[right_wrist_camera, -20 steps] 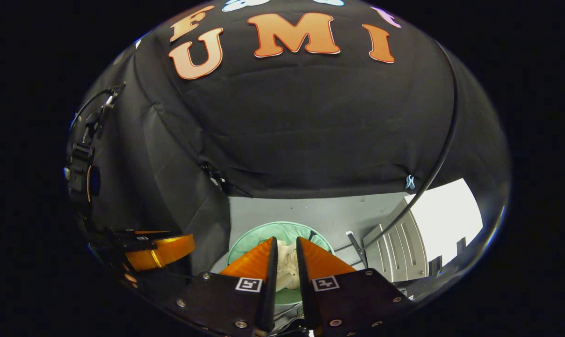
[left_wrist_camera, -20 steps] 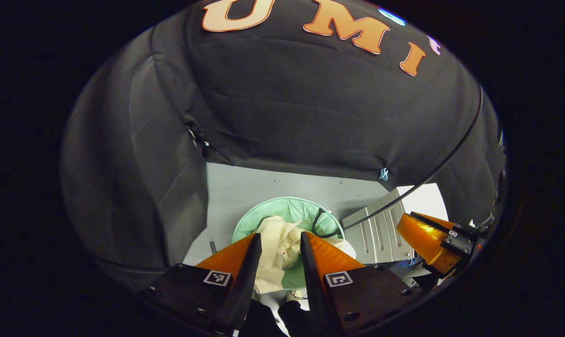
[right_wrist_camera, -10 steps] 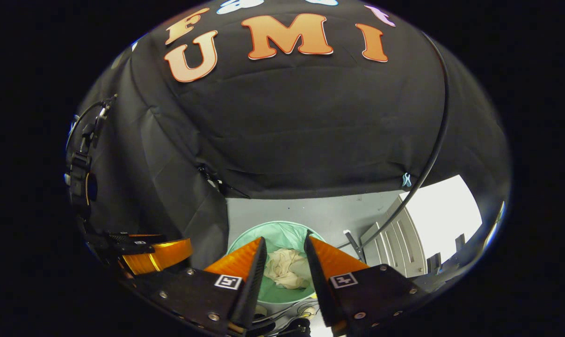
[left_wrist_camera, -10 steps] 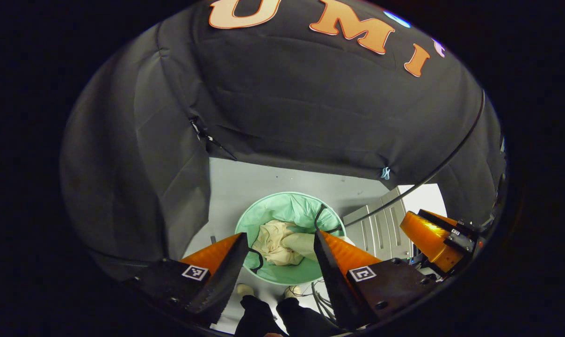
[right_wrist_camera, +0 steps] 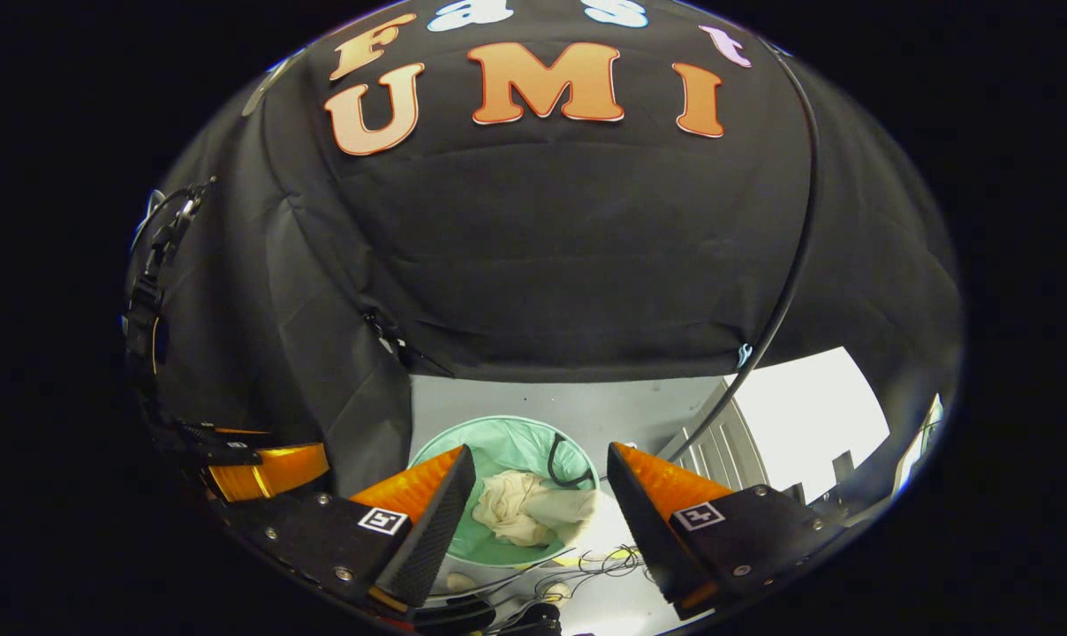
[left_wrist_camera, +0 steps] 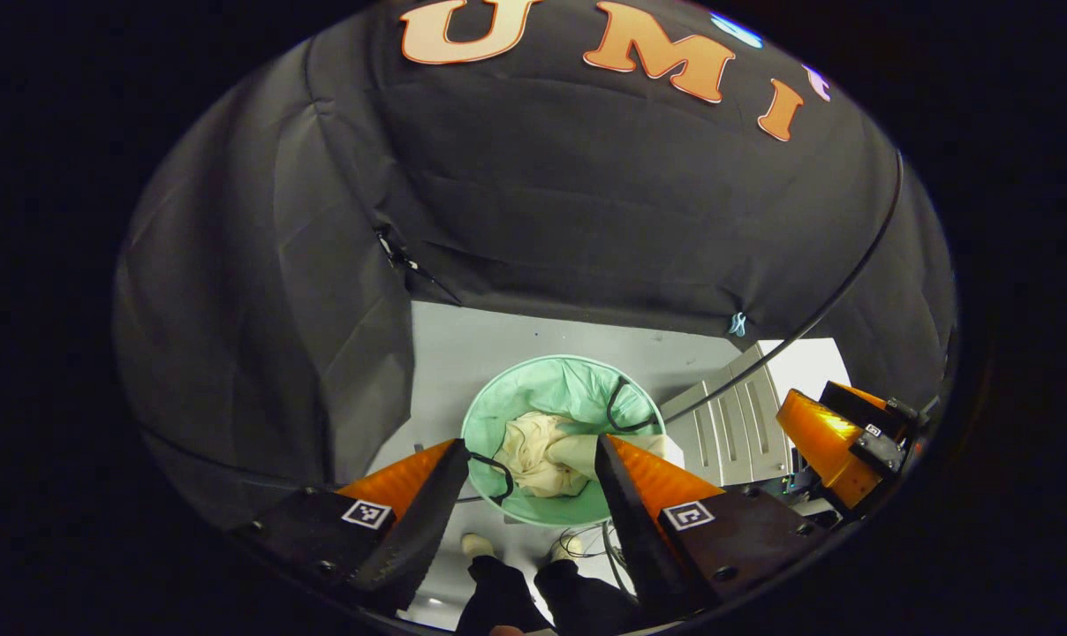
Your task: Grasp the clothes on the hanger with both hands and then place them into the laundry hamper below.
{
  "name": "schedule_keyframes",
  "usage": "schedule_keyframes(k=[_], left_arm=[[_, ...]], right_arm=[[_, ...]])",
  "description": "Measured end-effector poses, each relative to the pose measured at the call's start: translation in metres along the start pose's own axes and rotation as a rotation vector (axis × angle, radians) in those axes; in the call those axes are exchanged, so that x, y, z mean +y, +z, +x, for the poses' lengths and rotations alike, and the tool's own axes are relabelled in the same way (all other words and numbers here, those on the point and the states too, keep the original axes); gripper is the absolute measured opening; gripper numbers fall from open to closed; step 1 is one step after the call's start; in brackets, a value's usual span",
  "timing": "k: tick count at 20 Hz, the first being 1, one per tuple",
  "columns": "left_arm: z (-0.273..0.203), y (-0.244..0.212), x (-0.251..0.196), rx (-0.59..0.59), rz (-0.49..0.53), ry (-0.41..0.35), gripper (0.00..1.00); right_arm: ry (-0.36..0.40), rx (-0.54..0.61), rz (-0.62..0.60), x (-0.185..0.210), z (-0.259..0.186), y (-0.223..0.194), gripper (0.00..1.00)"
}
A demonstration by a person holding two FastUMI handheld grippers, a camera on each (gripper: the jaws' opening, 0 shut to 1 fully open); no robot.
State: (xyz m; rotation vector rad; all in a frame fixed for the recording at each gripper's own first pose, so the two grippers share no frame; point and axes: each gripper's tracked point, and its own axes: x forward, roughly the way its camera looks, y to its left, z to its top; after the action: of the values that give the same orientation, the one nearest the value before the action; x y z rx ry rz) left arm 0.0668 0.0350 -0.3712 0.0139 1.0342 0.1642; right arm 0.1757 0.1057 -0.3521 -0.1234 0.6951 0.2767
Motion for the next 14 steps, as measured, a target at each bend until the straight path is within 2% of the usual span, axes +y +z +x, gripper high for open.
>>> schedule_keyframes(k=[2,7,12,13,14], left_arm=[[-0.010,-0.009,0.003,-0.004,0.008,0.011,1.00],[-0.042,-0.016,0.008,-0.032,-0.013,0.019,0.99],[-0.103,0.028,-0.003,-0.195,-0.062,-0.015,0.98],[-0.115,0.041,-0.005,-0.232,-0.066,-0.020,0.95],[-0.129,0.050,-0.009,-0.263,-0.074,-0.028,0.98]], right_arm=[[-0.002,-0.021,0.001,-0.003,-0.015,0.000,0.94],[-0.016,-0.066,0.018,-0.019,-0.059,0.004,0.94],[-0.046,-0.152,0.061,-0.046,-0.114,0.031,0.94],[-0.044,-0.171,0.072,-0.050,-0.123,0.036,0.94],[-0.038,-0.192,0.086,-0.051,-0.136,0.042,0.94]])
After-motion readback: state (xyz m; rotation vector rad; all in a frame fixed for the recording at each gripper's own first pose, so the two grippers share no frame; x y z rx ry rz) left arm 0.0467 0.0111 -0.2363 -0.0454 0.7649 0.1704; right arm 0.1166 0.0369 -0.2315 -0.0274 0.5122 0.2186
